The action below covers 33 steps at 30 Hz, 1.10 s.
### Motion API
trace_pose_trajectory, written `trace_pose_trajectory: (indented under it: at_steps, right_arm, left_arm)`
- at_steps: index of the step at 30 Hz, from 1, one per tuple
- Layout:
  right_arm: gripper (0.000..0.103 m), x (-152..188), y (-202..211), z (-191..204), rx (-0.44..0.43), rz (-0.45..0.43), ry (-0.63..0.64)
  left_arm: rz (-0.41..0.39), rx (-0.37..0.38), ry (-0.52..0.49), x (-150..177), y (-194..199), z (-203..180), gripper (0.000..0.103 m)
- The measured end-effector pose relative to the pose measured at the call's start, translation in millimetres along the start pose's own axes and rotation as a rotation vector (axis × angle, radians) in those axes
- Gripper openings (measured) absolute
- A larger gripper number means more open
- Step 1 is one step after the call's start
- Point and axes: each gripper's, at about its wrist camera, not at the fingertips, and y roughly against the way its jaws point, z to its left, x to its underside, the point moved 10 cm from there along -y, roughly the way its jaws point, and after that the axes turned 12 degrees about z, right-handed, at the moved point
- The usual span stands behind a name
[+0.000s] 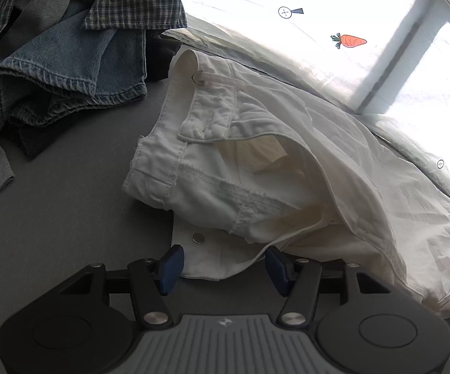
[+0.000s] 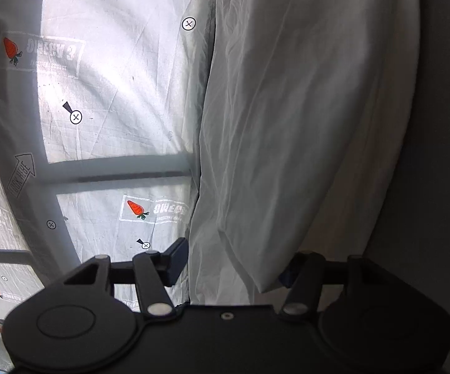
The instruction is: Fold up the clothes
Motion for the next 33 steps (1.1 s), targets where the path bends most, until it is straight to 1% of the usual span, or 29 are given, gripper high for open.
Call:
trace_pose_trajectory:
  at_steps: [1,3,5,6,8,10,11,12,13,14,15,17,19,20,23,25,26,27,28,29,30,31,32,33]
  right_arm:
    - [0.059,5.6,-7.5,-3.4,0.025,0.023,0.007]
    - [0.059,14.4,-17.7,-1.3,0.029,0.046,0.024]
    - [0.060,18.6,-25.1,9.1,0.032,0.053,0.070]
    - [0.060,18.4,-24.4,15.4,-0.015,0.050,0.073]
    - [0.060,14.3,-14.6,29.5,-0.184,0.035,0.046]
    - [0.060,9.3,5.9,31.7,-0.437,0.012,-0.058]
    - [0.060,6.4,14.2,32.1,-0.527,0.002,-0.097]
    - [0.060,3.8,20.8,31.3,-0.560,-0.015,-0.106]
    - [0.060,2.7,23.9,27.7,-0.525,-0.028,-0.097]
    - [0.060,2.3,25.0,22.7,-0.462,-0.037,-0.085]
    - [0.060,4.1,23.8,17.5,-0.391,-0.028,-0.064]
    - [0.060,11.9,15.7,7.8,-0.246,0.023,-0.013]
    - [0.060,23.2,2.7,3.6,-0.170,0.060,0.014]
    - [0.060,26.8,-2.2,2.1,-0.140,0.060,0.022]
    - [0.062,24.8,-16.8,3.3,-0.073,0.067,0.039]
    - [0.062,20.5,-22.6,9.2,-0.078,0.072,0.043]
    - [0.062,20.0,-19.3,8.8,-0.111,0.065,0.032]
    - [0.061,20.8,-11.3,5.3,-0.162,0.053,0.010]
    - [0.056,20.8,-4.3,4.0,-0.213,0.037,-0.011]
    - [0.042,19.0,2.8,5.6,-0.263,0.017,-0.025]
    - [0.034,16.6,9.3,7.8,-0.298,0.001,-0.026]
    - [0.018,13.1,16.3,11.0,-0.322,-0.021,-0.015]
    - [0.009,10.2,22.8,13.4,-0.328,-0.040,0.001]
    - [0.008,8.4,28.2,14.5,-0.322,-0.055,0.017]
  left_arm:
    - [-0.001,-0.009,-0.006,0.9,0.3,-1.4,0.060]
    - [-0.001,-0.018,-0.019,2.9,0.7,-3.6,0.063]
    - [0.001,-0.022,-0.030,4.5,1.1,-5.3,0.064]
    - [0.002,-0.023,-0.033,4.4,1.2,-5.5,0.064]
    - [0.005,-0.019,-0.032,3.5,1.2,-4.8,0.064]
    - [0.005,-0.014,-0.026,2.4,1.3,-3.2,0.064]
    - [0.005,-0.016,-0.022,1.8,1.1,-2.0,0.064]
    - [0.005,-0.022,-0.017,1.1,0.7,-0.4,0.064]
    - [0.007,-0.032,-0.011,0.5,-0.4,2.1,0.064]
    - [0.009,-0.031,-0.005,0.6,-1.5,3.9,0.065]
    - [0.010,-0.029,0.000,0.6,-2.3,5.3,0.065]
    - [0.006,-0.022,0.002,0.1,-2.3,6.1,0.065]
    - [0.001,-0.017,0.000,-0.8,-2.8,6.2,0.065]
    - [-0.003,-0.014,-0.001,-1.3,-3.2,5.9,0.065]
    - [-0.030,-0.007,-0.016,-6.2,-5.1,6.1,0.063]
    - [-0.051,-0.005,-0.042,-10.9,-7.0,5.2,0.053]
    - [-0.065,-0.011,-0.058,-14.0,-7.2,4.3,0.039]
    - [-0.089,-0.033,-0.083,-18.5,-5.6,2.4,0.031]
    - [-0.112,-0.056,-0.109,-23.1,-3.8,0.5,0.029]
    - [-0.141,-0.088,-0.136,-28.4,-0.8,-1.0,0.028]
    - [-0.178,-0.126,-0.162,-35.7,5.5,-1.1,0.027]
    - [-0.208,-0.132,-0.171,-42.9,12.6,-1.3,0.027]
    - [-0.237,-0.137,-0.180,-50.1,19.9,-1.5,0.027]
    - [-0.257,-0.142,-0.188,-55.8,25.3,-1.7,0.027]
